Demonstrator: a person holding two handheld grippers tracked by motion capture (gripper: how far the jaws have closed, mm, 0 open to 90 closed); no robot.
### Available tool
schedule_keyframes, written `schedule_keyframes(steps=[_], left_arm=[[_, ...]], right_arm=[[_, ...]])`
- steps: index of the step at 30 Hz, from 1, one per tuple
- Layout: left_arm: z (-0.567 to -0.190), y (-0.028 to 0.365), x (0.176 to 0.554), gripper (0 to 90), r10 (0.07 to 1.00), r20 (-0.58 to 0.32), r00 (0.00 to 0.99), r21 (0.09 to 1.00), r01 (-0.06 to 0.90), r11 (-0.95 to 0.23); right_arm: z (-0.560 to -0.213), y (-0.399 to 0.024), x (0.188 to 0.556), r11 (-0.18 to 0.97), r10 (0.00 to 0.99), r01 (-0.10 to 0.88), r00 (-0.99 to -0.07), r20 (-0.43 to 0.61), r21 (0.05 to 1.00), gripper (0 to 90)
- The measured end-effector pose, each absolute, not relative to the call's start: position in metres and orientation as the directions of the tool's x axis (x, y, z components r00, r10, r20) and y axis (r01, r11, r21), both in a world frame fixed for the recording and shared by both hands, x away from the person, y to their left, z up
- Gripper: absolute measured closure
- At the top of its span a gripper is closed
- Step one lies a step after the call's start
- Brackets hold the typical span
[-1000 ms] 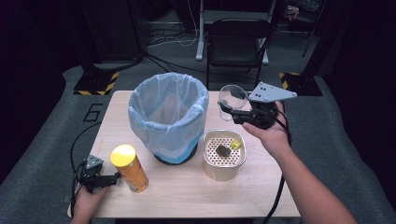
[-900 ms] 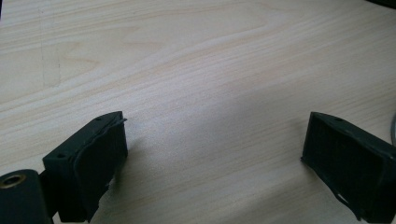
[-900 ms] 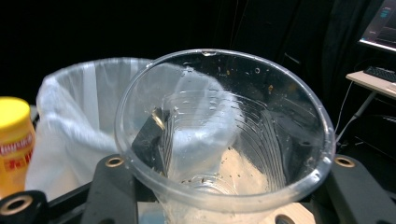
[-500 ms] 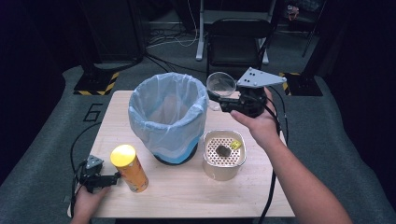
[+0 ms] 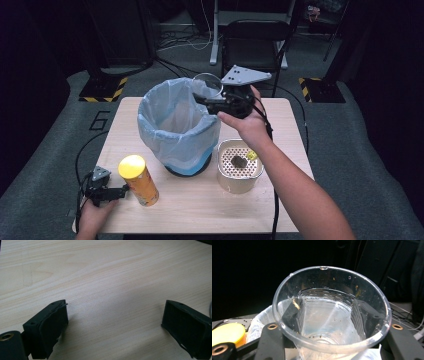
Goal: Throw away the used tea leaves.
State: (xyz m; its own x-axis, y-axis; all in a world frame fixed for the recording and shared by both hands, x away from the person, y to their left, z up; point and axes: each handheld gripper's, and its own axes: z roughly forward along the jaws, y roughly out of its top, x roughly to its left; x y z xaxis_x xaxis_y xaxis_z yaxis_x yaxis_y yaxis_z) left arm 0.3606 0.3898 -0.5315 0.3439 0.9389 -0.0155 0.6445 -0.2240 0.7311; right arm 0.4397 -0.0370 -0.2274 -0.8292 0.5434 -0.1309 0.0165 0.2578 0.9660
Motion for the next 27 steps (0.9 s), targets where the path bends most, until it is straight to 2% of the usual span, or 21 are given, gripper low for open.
schedule_keyframes(steps=[15, 17, 19, 20, 22, 27], left_arm=[[-0.531, 0.39, 0.361, 6.2, 0.939, -0.013, 0.345, 0.732, 0.643, -0.226], [-0.532, 0.39, 0.361, 6.2, 0.939, -0.012, 0.344, 0.732, 0.642, -0.226], [-0.532, 0.39, 0.361, 6.1, 0.939, -0.014, 0.344, 0.733, 0.642, -0.224], [-0.532, 0.39, 0.361, 6.2, 0.939, -0.014, 0.344, 0.733, 0.642, -0.224], [-0.532, 0.39, 0.361, 6.2, 0.939, -0.014, 0.345, 0.733, 0.642, -0.225], [-0.532, 0.389, 0.361, 6.1, 0.939, -0.014, 0.344, 0.733, 0.642, -0.225]], right_arm=[[-0.246, 0.008, 0.46, 0.272, 0.534, 0.06, -0.839, -0.099, 0.961, 39.3], [-0.249, 0.016, 0.463, 0.279, 0.534, 0.062, -0.839, -0.101, 0.958, 35.3], [-0.254, 0.025, 0.467, 0.295, 0.537, 0.084, -0.839, -0.092, 0.952, 19.4], [-0.256, 0.028, 0.468, 0.299, 0.534, 0.106, -0.842, -0.074, 0.949, 16.2], [-0.26, 0.032, 0.47, 0.306, 0.531, 0.128, -0.845, -0.058, 0.944, 14.1], [-0.26, 0.032, 0.465, 0.289, 0.528, 0.105, -0.846, -0.067, 0.951, 14.5]])
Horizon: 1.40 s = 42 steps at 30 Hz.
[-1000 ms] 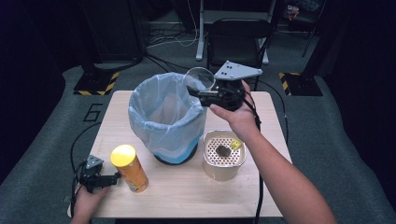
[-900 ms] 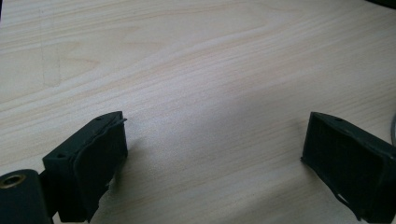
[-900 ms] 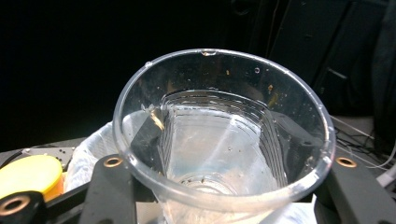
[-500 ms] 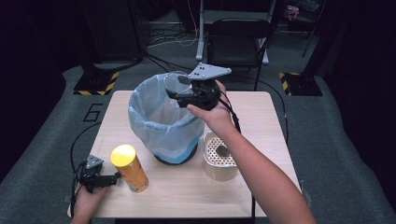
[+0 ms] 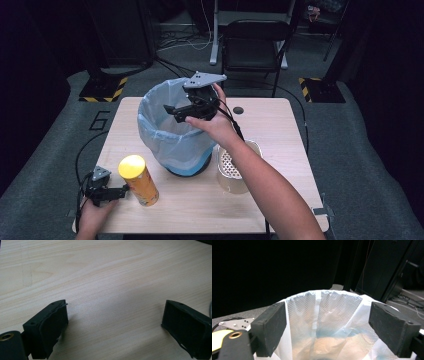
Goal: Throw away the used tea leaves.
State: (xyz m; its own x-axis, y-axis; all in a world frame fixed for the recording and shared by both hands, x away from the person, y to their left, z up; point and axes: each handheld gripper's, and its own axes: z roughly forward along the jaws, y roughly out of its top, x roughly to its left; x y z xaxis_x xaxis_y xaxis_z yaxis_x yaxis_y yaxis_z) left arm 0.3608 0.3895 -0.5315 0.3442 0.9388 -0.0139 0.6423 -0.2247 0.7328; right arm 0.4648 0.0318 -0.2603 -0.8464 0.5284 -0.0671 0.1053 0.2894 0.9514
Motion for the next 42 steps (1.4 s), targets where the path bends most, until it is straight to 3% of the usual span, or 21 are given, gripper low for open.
schedule_keyframes(steps=[20, 42], left_arm=[[-0.528, 0.389, 0.358, 9.0, 0.941, -0.037, 0.336, 0.73, 0.652, -0.204], [-0.494, 0.399, 0.347, 0.1, 0.927, -0.144, 0.347, 0.807, 0.583, -0.093]], right_arm=[[-0.255, -0.019, 0.442, 0.264, 0.492, 0.08, -0.868, -0.063, 0.961, 22.5], [-0.28, -0.089, 0.419, 0.299, 0.6, 0.118, -0.795, -0.09, 0.947, 19.7]])
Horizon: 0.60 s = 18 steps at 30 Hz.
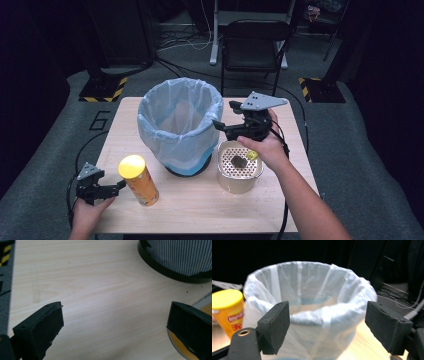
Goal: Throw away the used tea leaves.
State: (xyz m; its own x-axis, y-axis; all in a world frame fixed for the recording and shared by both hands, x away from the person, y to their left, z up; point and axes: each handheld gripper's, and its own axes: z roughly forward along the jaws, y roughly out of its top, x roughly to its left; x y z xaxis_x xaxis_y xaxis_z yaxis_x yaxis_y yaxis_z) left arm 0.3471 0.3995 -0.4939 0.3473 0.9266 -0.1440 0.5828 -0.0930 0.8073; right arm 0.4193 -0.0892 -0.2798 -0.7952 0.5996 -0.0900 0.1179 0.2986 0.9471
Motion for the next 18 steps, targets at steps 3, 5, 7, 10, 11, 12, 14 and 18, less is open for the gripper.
schedule_keyframes(steps=[3, 5, 7, 10, 11, 12, 14, 18], left_arm=[[-0.488, 0.4, 0.344, 0.2, 0.93, -0.154, 0.333, 0.813, 0.578, -0.072], [-0.483, 0.401, 0.341, 0.3, 0.926, -0.162, 0.342, 0.815, 0.575, -0.07], [-0.479, 0.4, 0.339, 2.1, 0.925, -0.152, 0.349, 0.826, 0.558, -0.075], [-0.47, 0.401, 0.335, 8.7, 0.903, -0.145, 0.405, 0.831, 0.545, -0.111], [-0.468, 0.401, 0.334, 9.5, 0.901, -0.134, 0.412, 0.829, 0.545, -0.126], [-0.466, 0.401, 0.334, 9.7, 0.897, -0.129, 0.422, 0.83, 0.541, -0.135], [-0.461, 0.4, 0.331, 12.2, 0.883, -0.122, 0.452, 0.83, 0.535, -0.159], [-0.455, 0.399, 0.324, 12.5, 0.857, -0.129, 0.499, 0.844, 0.509, -0.17]], right_arm=[[-0.284, -0.1, 0.416, 0.305, 0.622, 0.115, -0.775, -0.106, 0.945, 19.7], [-0.286, -0.105, 0.415, 0.301, 0.628, 0.113, -0.771, -0.107, 0.947, 19.7], [-0.289, -0.111, 0.412, 0.309, 0.638, 0.112, -0.761, -0.119, 0.944, 19.8], [-0.294, -0.117, 0.41, 0.32, 0.647, 0.116, -0.752, -0.127, 0.94, 19.7], [-0.296, -0.119, 0.409, 0.316, 0.651, 0.123, -0.75, -0.12, 0.941, 19.7], [-0.296, -0.12, 0.409, 0.316, 0.653, 0.126, -0.748, -0.119, 0.94, 19.7], [-0.298, -0.124, 0.407, 0.317, 0.658, 0.126, -0.743, -0.122, 0.94, 19.7], [-0.302, -0.13, 0.405, 0.322, 0.658, 0.138, -0.744, -0.117, 0.937, 19.7]])
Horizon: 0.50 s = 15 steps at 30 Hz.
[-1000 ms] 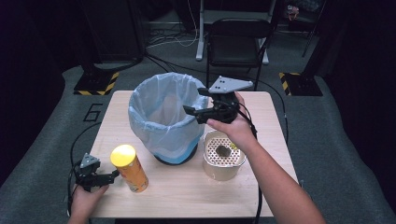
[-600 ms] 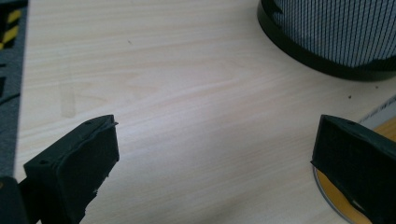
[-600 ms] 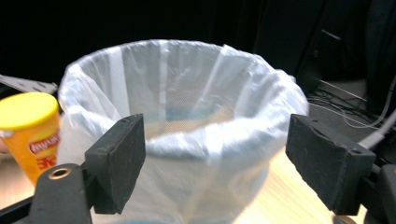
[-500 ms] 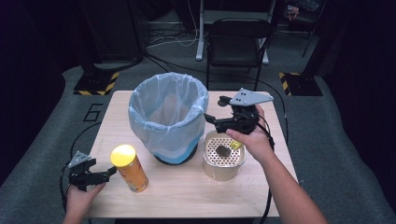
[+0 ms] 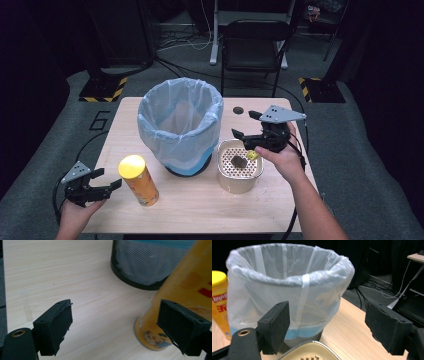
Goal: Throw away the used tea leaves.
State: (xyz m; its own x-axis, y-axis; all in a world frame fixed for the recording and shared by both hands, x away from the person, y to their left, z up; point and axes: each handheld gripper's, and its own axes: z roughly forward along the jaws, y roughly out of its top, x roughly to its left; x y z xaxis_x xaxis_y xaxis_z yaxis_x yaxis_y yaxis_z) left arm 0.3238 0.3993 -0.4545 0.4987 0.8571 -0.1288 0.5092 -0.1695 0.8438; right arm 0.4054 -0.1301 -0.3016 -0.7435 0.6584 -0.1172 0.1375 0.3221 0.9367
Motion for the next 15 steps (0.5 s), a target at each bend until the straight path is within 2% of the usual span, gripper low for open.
schedule_keyframes(steps=[4, 15], left_arm=[[-0.453, 0.397, 0.315, 11.4, 0.832, -0.113, 0.543, 0.853, 0.483, -0.199], [-0.452, 0.38, 0.296, 3.7, 0.776, -0.155, 0.612, 0.848, 0.485, -0.213]], right_arm=[[-0.307, -0.133, 0.405, 0.323, 0.671, 0.162, -0.734, -0.105, 0.932, 19.7], [-0.317, -0.147, 0.405, 0.295, 0.699, 0.182, -0.711, -0.082, 0.938, 18.9]])
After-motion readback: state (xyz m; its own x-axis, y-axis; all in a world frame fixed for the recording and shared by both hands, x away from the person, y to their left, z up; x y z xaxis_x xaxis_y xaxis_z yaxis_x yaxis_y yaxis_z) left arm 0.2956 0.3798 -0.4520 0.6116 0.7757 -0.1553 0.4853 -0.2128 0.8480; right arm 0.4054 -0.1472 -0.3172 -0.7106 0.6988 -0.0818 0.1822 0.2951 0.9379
